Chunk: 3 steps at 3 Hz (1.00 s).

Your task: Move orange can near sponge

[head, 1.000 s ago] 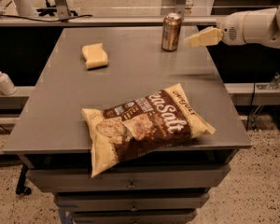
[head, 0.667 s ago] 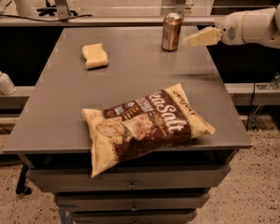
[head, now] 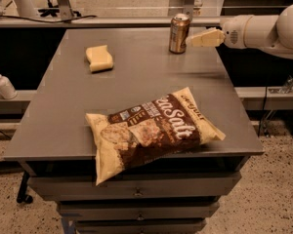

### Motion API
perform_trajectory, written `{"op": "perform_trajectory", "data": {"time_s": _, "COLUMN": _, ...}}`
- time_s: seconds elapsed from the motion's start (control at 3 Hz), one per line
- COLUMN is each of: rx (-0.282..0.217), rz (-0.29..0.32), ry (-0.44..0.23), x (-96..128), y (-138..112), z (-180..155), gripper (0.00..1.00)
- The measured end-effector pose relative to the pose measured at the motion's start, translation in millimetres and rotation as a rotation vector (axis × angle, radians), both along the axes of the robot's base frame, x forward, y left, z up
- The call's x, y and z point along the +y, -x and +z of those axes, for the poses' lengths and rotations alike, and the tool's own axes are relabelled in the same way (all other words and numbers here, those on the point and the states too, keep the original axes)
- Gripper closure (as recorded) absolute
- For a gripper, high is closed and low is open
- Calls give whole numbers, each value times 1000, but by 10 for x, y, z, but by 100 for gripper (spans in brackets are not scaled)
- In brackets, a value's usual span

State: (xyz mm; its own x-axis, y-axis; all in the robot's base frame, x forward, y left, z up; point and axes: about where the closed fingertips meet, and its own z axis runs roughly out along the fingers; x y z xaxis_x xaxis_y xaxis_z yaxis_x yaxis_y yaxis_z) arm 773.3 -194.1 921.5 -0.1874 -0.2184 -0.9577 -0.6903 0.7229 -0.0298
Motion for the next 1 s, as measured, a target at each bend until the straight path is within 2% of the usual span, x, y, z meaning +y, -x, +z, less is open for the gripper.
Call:
{"op": "perform_trajectory", "data": {"time_s": 0.33, "rx": -22, "rz": -8, "ry": -24, "x": 53, "y": -175, "z": -83, "gripper": 0}}
{"op": "perform_trajectory", "data": {"time_s": 1.0, "rx": -11, "rz": 42, "ry": -57, "x": 406, "y": -475, "z": -267, "gripper": 0}}
